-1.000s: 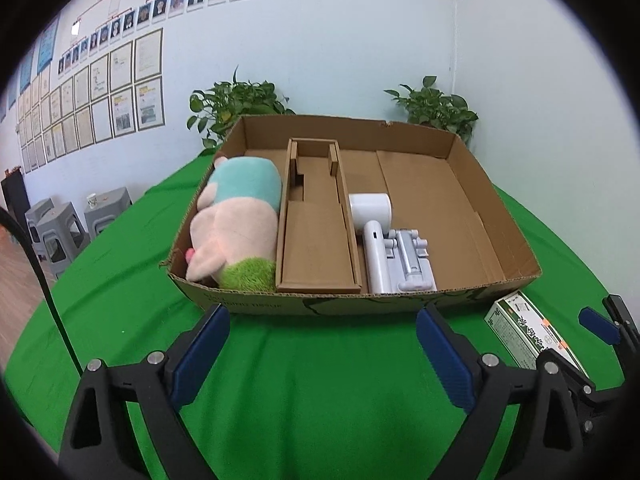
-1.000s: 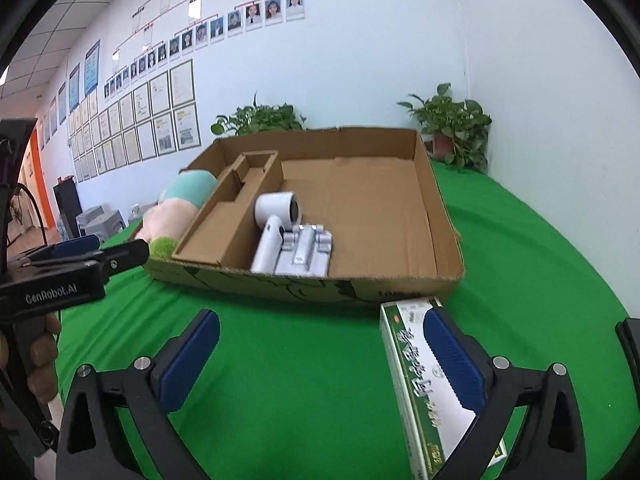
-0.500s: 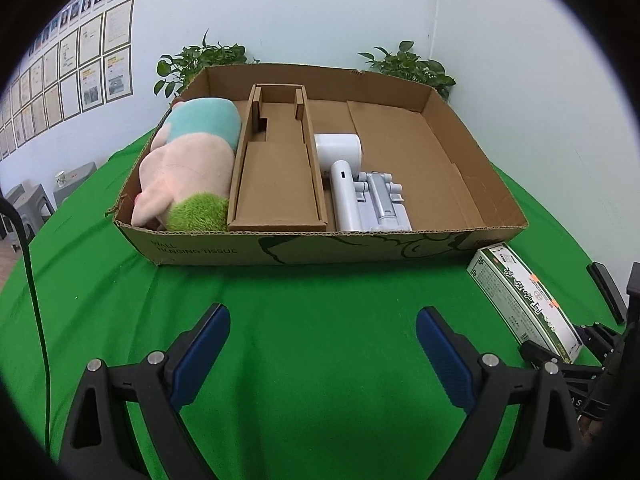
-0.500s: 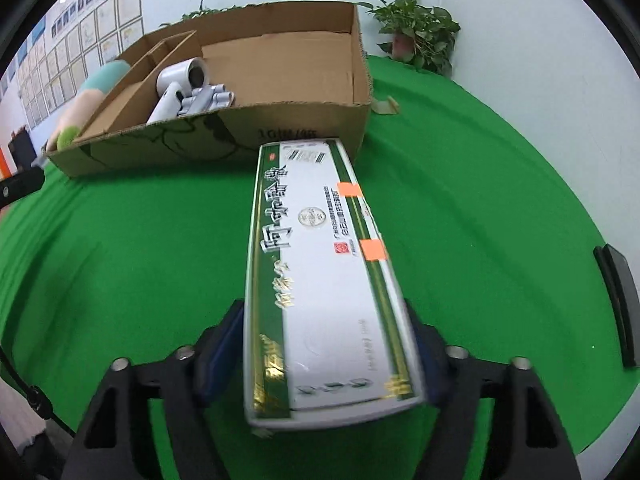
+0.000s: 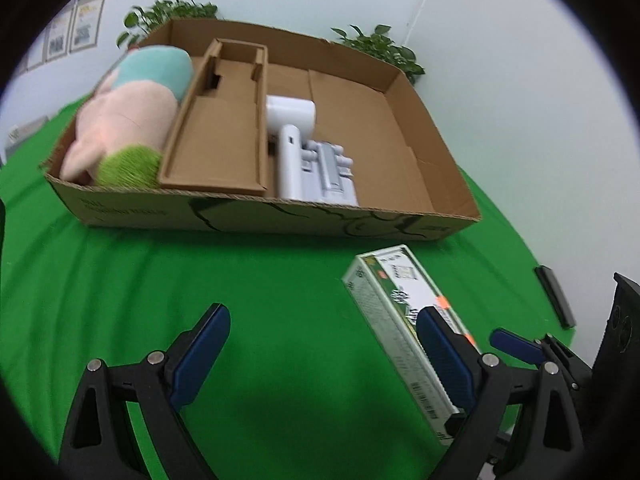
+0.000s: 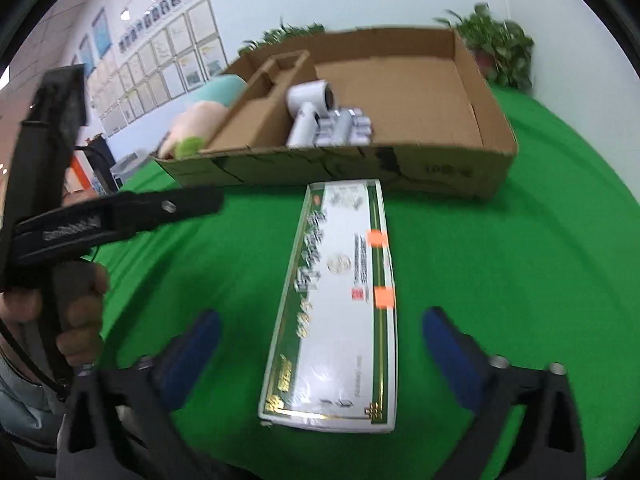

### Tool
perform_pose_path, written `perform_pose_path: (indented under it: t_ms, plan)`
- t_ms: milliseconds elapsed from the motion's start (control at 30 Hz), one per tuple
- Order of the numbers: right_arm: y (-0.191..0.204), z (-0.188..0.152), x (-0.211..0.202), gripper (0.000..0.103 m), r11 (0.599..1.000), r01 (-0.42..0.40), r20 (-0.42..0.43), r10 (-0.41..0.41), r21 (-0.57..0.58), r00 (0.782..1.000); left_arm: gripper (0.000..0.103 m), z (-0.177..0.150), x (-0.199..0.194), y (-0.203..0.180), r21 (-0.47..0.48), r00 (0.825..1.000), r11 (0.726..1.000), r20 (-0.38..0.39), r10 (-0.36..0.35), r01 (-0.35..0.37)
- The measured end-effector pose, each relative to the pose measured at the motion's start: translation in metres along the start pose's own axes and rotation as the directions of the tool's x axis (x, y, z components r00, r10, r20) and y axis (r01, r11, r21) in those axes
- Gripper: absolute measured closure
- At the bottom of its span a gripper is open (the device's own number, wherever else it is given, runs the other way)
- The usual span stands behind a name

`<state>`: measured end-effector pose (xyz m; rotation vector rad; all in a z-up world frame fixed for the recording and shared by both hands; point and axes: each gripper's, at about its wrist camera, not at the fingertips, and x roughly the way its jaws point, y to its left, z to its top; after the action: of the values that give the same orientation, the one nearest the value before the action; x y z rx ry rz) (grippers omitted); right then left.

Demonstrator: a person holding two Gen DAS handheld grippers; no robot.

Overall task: Organize objects
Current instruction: 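Lift the medicine box with the right gripper and carry it toward the box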

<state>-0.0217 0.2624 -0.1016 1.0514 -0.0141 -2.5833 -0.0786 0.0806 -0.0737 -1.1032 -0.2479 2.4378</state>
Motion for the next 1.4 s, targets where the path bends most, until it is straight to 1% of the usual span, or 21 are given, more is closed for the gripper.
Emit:
perform_pose_path:
  t_ms: [67,167,267,333,400,433,500,533,600,700,800,900,933,967,1000,1033,1167,1233,1300,1333,1400]
  plan:
    - [0.007,0.002,0.001,0.0,0.999,0.007,-0.017,-0.007,-0.045,1.0,0.009,0.0,0.004,-0.001,-0.025,0.999,0.999,-0.01,-0.032,0.032]
    - [0.015,0.001,0.006,0.0,0.998,0.024,-0.033,-0.026,-0.063,0.999,0.009,0.001,0.011,-0.004,-0.066,0.993,0.991,-0.029,-0.118,0.116]
    - [0.013,-0.003,0.008,0.001,0.996,0.051,-0.056,-0.055,-0.076,0.997,0.009,0.0,0.022,-0.009,-0.09,0.981,0.98,-0.06,-0.182,0.177]
    - [0.009,-0.01,0.003,0.003,0.996,0.04,-0.07,-0.046,-0.085,0.996,0.01,-0.002,0.03,-0.009,-0.135,0.968,0.966,-0.093,-0.233,0.219]
    - [0.006,-0.016,-0.003,0.013,0.998,0.011,-0.086,-0.017,-0.068,0.996,0.01,-0.003,0.034,-0.01,-0.175,0.955,0.952,-0.11,-0.274,0.253]
    - [0.006,-0.016,-0.003,0.015,0.998,-0.003,-0.092,-0.002,-0.055,0.996,0.01,-0.003,0.036,-0.011,-0.182,0.954,0.949,-0.111,-0.28,0.257]
    - [0.008,-0.018,-0.001,0.028,0.998,-0.001,-0.103,-0.005,-0.06,0.995,0.01,-0.005,0.038,-0.012,-0.188,0.954,0.949,-0.116,-0.278,0.253]
    - [0.011,-0.019,0.001,0.033,0.997,0.007,-0.115,-0.015,-0.073,0.993,0.01,-0.006,0.04,-0.012,-0.192,0.953,0.949,-0.125,-0.277,0.251]
    - [0.015,-0.019,0.002,0.036,0.997,0.001,-0.117,-0.01,-0.077,0.993,0.01,-0.009,0.042,-0.011,-0.206,0.95,0.946,-0.137,-0.281,0.251]
    - [0.019,-0.017,0.003,0.036,0.997,-0.064,-0.12,0.059,-0.036,0.991,0.012,-0.013,0.044,-0.009,-0.224,0.946,0.943,-0.153,-0.285,0.247]
    - [0.022,-0.017,0.004,0.037,0.993,-0.116,-0.119,0.117,0.012,0.986,0.012,-0.018,0.043,-0.007,-0.228,0.949,0.945,-0.159,-0.274,0.235]
    - [0.018,-0.016,0.006,0.037,0.968,-0.224,-0.114,0.237,0.114,0.965,0.015,-0.021,0.04,-0.004,-0.25,0.946,0.938,-0.153,-0.285,0.242]
    - [0.018,-0.016,0.006,0.037,0.958,-0.254,-0.112,0.269,0.134,0.957,0.017,-0.022,0.039,-0.003,-0.255,0.946,0.935,-0.146,-0.288,0.245]
    - [0.019,-0.017,0.007,0.037,0.955,-0.262,-0.113,0.278,0.137,0.954,0.022,-0.023,0.038,-0.003,-0.253,0.947,0.936,-0.143,-0.287,0.245]
    - [0.021,-0.017,0.007,0.037,0.957,-0.26,-0.115,0.275,0.133,0.954,0.025,-0.021,0.036,-0.002,-0.249,0.949,0.938,-0.14,-0.281,0.241]
    - [0.022,-0.016,0.006,0.037,0.958,-0.257,-0.115,0.271,0.127,0.956,0.033,-0.021,0.035,-0.001,-0.247,0.952,0.94,-0.137,-0.274,0.235]
    - [0.023,-0.014,0.004,0.037,0.964,-0.242,-0.112,0.254,0.113,0.961,0.052,-0.02,0.031,0.004,-0.245,0.955,0.942,-0.128,-0.267,0.23]
    - [0.024,-0.011,0.004,0.037,0.967,-0.231,-0.109,0.243,0.109,0.964,0.055,-0.019,0.029,0.006,-0.252,0.954,0.937,-0.117,-0.277,0.241]
    - [0.024,-0.009,0.004,0.037,0.971,-0.221,-0.108,0.231,0.096,0.967,0.058,-0.017,0.027,0.008,-0.27,0.946,0.924,-0.104,-0.307,0.27]
    - [0.025,-0.009,0.003,0.037,0.973,-0.215,-0.105,0.223,0.089,0.969,0.059,-0.016,0.025,0.007,-0.266,0.944,0.923,-0.096,-0.314,0.28]
    - [0.025,-0.006,0.002,0.038,0.975,-0.206,-0.101,0.214,0.084,0.972,0.06,-0.015,0.017,0.004,-0.237,0.947,0.93,-0.087,-0.308,0.281]
